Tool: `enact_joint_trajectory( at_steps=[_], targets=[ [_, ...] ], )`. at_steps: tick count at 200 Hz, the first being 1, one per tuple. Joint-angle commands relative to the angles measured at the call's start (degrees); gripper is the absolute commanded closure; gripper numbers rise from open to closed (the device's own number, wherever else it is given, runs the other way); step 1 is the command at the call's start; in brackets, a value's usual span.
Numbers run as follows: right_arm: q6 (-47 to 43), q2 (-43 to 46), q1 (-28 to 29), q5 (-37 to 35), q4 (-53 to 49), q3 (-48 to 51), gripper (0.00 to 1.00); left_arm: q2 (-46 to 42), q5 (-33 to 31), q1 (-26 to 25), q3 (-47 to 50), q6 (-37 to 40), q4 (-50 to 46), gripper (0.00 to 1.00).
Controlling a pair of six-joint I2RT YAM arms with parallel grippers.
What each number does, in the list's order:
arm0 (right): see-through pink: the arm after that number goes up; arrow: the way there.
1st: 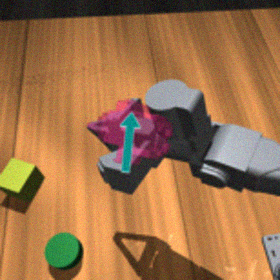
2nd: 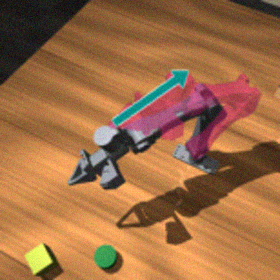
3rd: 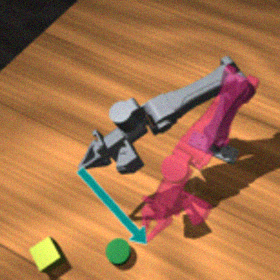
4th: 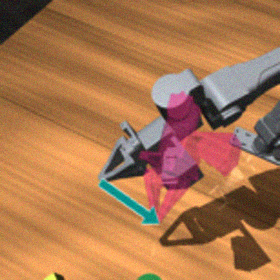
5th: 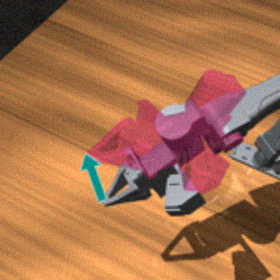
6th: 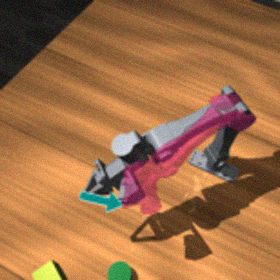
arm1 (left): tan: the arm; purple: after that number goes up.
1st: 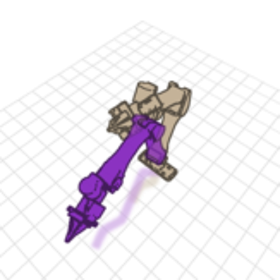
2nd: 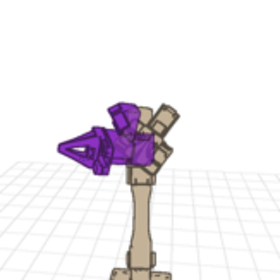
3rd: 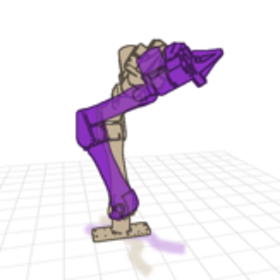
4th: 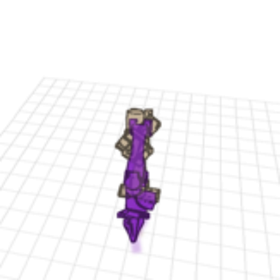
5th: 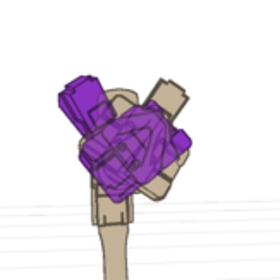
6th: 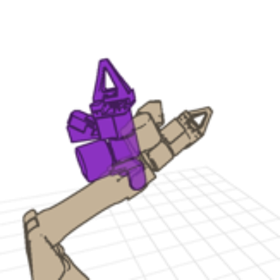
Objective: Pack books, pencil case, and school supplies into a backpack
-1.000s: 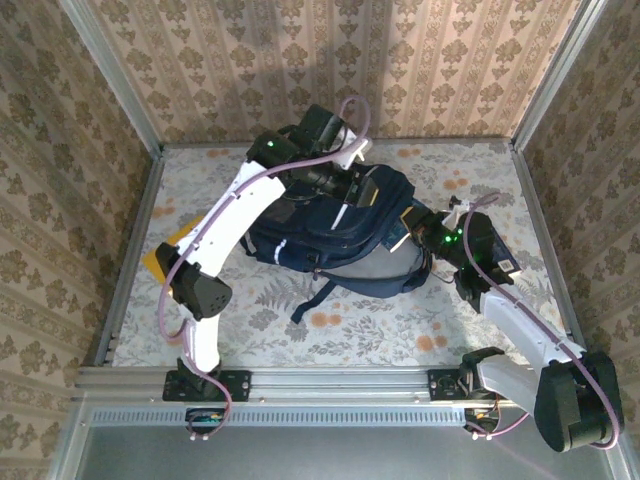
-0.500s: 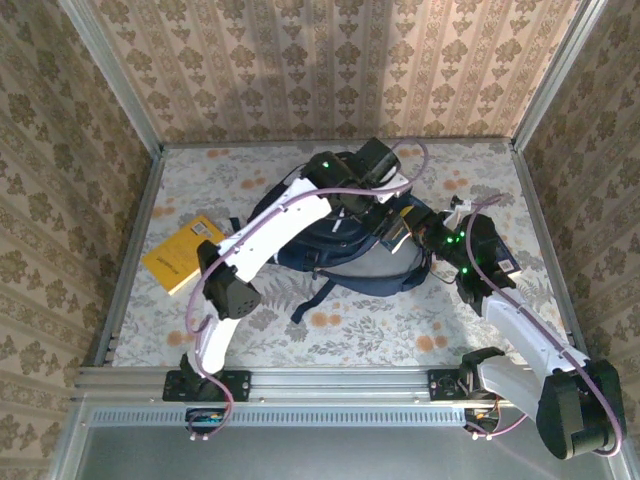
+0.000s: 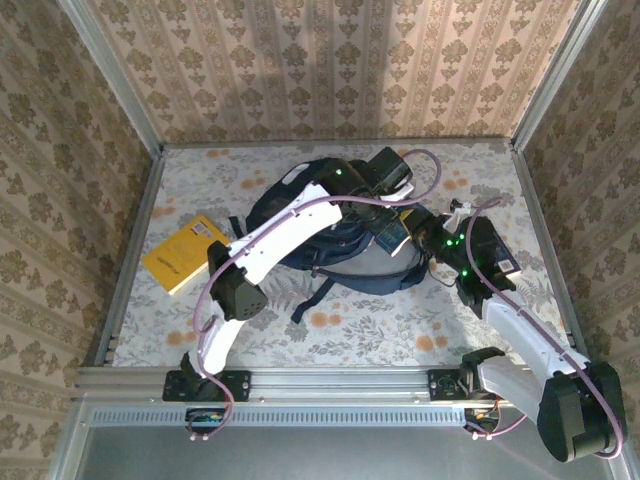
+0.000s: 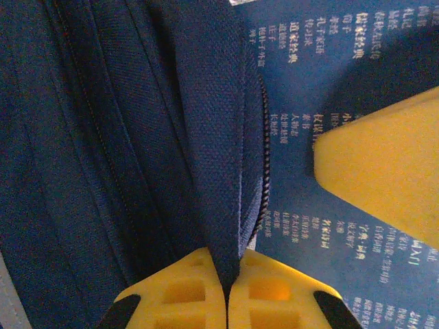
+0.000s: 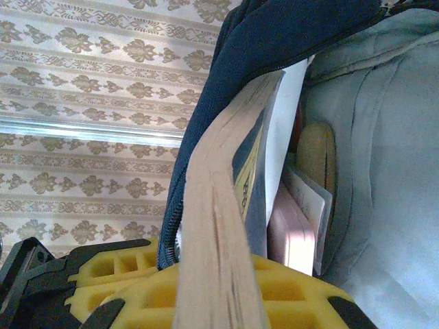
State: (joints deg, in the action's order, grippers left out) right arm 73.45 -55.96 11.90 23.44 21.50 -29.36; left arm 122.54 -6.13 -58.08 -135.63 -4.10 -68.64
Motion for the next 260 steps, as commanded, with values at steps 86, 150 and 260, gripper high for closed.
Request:
enact_joint_trajectory(
  at_steps=[86, 150, 260],
  targets=[
    [-10.6, -0.2, 7.9, -2.8, -2.6, 2.7, 1.00, -31.0, 8.7, 13.2, 28.3, -3.5, 20.1, 1.00],
    [-4.0, -4.9, 11.5, -9.1, 0.7, 0.0, 1.00, -36.4, 10.1, 14.4, 33.7, -3.2, 24.7, 1.00],
    [7.3, -24.6, 15.7, -18.4, 7.4, -13.4, 1.00, -39.3, 14.8, 14.4, 38.7, -2.5, 30.7, 1.00]
  ],
)
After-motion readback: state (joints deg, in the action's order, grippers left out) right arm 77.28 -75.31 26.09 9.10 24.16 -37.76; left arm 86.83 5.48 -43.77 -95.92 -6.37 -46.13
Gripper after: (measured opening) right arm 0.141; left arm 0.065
